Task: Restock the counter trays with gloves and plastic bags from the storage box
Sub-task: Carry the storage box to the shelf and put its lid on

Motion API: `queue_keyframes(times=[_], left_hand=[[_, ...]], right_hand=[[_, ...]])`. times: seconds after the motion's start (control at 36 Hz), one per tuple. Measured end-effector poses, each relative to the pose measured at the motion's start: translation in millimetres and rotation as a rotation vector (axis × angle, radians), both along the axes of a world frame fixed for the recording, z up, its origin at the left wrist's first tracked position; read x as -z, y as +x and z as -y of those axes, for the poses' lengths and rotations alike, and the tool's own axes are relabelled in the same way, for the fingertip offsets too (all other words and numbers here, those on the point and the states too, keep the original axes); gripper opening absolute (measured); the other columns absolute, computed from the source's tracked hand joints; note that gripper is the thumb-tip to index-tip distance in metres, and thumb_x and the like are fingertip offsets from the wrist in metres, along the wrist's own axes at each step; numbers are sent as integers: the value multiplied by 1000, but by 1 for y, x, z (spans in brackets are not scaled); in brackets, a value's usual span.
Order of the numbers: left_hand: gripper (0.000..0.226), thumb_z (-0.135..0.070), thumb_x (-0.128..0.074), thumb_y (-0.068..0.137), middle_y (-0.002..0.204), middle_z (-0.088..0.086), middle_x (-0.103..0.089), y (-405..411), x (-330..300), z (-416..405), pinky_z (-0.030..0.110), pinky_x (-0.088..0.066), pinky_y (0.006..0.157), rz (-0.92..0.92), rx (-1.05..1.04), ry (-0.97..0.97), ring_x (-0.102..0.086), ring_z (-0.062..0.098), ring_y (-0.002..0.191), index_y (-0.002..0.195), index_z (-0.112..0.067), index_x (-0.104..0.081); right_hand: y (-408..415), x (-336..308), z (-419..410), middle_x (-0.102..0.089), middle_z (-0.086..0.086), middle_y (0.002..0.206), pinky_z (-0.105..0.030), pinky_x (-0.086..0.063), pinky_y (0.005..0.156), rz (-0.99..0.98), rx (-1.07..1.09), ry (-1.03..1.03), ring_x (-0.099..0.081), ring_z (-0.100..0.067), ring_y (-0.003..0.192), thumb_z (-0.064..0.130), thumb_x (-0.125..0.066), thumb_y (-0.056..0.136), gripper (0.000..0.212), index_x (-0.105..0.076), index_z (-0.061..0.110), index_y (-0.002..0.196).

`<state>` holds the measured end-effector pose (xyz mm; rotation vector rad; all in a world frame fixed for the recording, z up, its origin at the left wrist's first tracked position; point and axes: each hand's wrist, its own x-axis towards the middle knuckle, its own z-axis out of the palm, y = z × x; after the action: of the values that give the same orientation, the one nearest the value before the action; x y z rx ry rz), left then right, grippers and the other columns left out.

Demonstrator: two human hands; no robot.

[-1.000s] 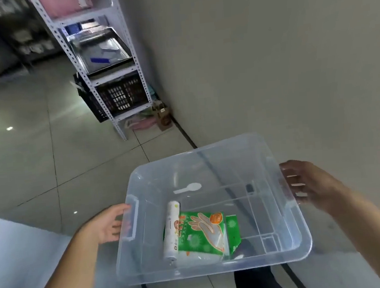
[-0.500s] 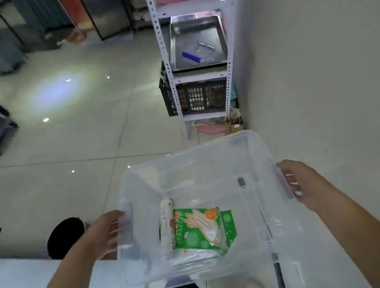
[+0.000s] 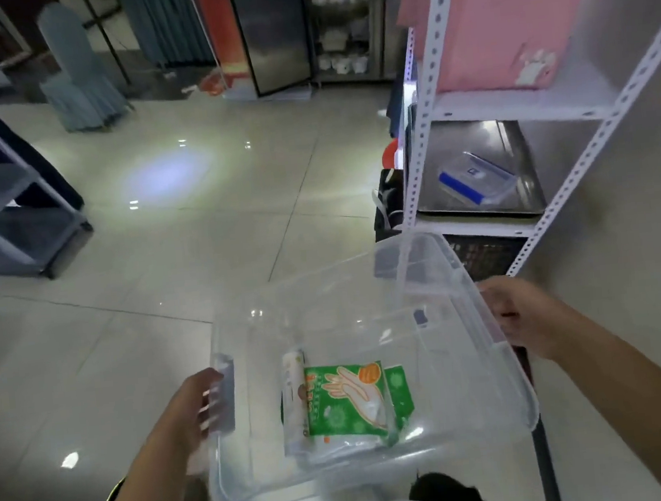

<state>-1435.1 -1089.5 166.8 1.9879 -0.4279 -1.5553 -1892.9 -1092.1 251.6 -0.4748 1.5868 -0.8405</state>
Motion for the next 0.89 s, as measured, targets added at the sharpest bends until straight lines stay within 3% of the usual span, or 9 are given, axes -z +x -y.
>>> queue_keyframes(times=[0.08, 0.14, 0.22, 0.28, 0.39, 0.53, 0.69, 0.81, 0.89], left_hand=[[10, -24, -60, 84, 80, 7, -51, 17, -6, 67, 33, -41, 64, -4, 11, -22, -52, 25, 67, 82, -15, -56], [11, -22, -62, 84, 85, 9, -53, 29, -4, 114, 35, -44, 68, -6, 17, -32, -54, 27, 72, 88, -13, -58], [15, -20, -63, 84, 89, 13, -56, 45, 0, 186, 39, -48, 74, 5, 39, 7, -57, 30, 78, 94, -10, -61], [15, -18, -64, 82, 87, 14, -59, 54, 2, 238, 39, -50, 71, 10, 39, 38, -58, 31, 76, 93, -7, -63], [12, -16, -61, 84, 82, 14, -62, 63, -3, 337, 36, -51, 68, 85, -13, 72, -60, 30, 72, 91, -6, -63], [13, -17, -61, 87, 88, 14, -61, 76, -21, 453, 36, -49, 69, 119, -31, 70, -59, 29, 74, 95, -7, -62], [21, -18, -61, 89, 93, 14, -58, 76, -27, 581, 42, -45, 83, 114, -86, -8, -57, 25, 75, 107, -8, -60], [19, -17, -62, 87, 86, 10, -58, 73, -18, 673, 41, -47, 79, 79, -103, -21, -58, 22, 72, 105, -10, -60], [14, -20, -64, 85, 84, 10, -59, 69, -8, 754, 39, -50, 74, 56, -48, -6, -59, 22, 73, 97, -13, -62]], right_hand=[[13, -2, 61, -39, -4, 64, -28, -26, 55, -24, 22, 41, -29, -17, 53, 22, -61, 83, 14, -54, 17, 72], [17, 2, 103, -50, -9, 75, -30, -36, 61, -35, 32, 48, -40, -19, 62, 23, -64, 81, 11, -60, 13, 80], [23, 12, 168, -69, -14, 100, -38, -50, 77, -61, -44, 39, -62, -27, 88, 31, -70, 79, 32, -70, 7, 100], [29, 16, 220, -71, -15, 104, -41, -52, 79, -39, -65, 20, -65, -35, 96, 32, -70, 79, 33, -71, 11, 105], [45, 29, 335, -58, -12, 89, -41, -48, 77, 18, -54, 3, -50, -30, 80, 28, -68, 82, 29, -62, 8, 103], [63, 41, 465, -65, -6, 79, -31, -45, 62, 35, -20, 45, -56, -24, 70, 32, -67, 82, 21, -67, 12, 88], [71, 51, 594, -66, -7, 86, -29, -48, 62, 30, 13, 88, -58, -23, 74, 33, -69, 76, 30, -70, 11, 96], [69, 52, 680, -60, 1, 57, -25, -45, 45, 51, 59, 94, -53, -15, 45, 27, -66, 75, 12, -64, 16, 73], [62, 56, 745, -63, -2, 69, -28, -45, 55, 33, 113, 117, -56, -20, 60, 29, -67, 76, 15, -65, 14, 77]])
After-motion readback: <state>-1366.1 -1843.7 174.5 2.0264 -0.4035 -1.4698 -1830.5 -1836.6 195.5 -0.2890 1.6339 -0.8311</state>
